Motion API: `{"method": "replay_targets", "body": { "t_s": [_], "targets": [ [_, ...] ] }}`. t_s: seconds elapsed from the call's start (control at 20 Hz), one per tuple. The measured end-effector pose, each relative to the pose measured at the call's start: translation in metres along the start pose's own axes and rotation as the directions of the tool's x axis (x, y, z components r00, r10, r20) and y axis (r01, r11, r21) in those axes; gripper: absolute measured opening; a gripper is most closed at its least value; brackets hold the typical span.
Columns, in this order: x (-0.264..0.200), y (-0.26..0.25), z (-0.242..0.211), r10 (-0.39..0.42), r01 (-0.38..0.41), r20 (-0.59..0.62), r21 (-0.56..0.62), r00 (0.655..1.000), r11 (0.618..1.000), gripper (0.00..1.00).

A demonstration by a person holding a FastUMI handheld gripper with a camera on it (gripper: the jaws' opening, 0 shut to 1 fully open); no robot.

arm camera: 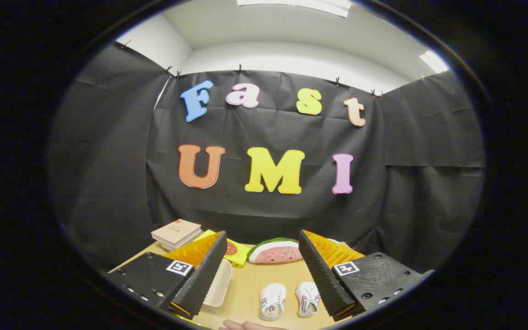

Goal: Open the storage box then place both shoes into the box .Put the left shoe in first, then the right shoe, with the right side of both shoes facing outward in a uniform manner.

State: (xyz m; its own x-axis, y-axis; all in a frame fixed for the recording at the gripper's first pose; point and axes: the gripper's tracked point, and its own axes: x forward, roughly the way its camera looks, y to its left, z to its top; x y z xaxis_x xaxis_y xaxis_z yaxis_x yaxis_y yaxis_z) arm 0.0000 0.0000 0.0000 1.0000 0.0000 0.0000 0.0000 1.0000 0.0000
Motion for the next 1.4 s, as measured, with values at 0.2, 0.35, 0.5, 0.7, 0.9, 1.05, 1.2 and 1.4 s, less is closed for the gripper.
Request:
{"method": "replay_targets", "body": {
  "t_s": [0.2,0.35,0.5,0.7,0.9,1.05,1.2,1.4],
  "targets": [
    [-0.004,0.007,0.004,0.001,-0.001,0.014,-0.011,1.000,1.000,0.95],
    [-0.007,0.005,0.004,-0.014,0.014,0.016,-0.024,1.000,1.000,0.95],
    [-0.007,0.009,-0.003,-0.012,0.012,-0.001,-0.038,1.000,0.999,0.95],
    [-0.003,0.013,-0.013,-0.007,0.006,-0.017,-0.047,1.000,0.999,0.95],
    [0.010,0.013,-0.030,0.007,-0.009,-0.069,-0.020,0.998,1.000,0.95],
    [0.034,0.014,-0.060,0.058,-0.054,-0.151,0.026,0.987,0.998,0.95],
    [0.064,0.011,-0.086,0.105,-0.091,-0.223,0.075,0.969,0.993,0.96],
    [0.108,0.010,-0.124,0.212,-0.173,-0.317,0.146,0.924,0.974,0.95]
  ]
}}
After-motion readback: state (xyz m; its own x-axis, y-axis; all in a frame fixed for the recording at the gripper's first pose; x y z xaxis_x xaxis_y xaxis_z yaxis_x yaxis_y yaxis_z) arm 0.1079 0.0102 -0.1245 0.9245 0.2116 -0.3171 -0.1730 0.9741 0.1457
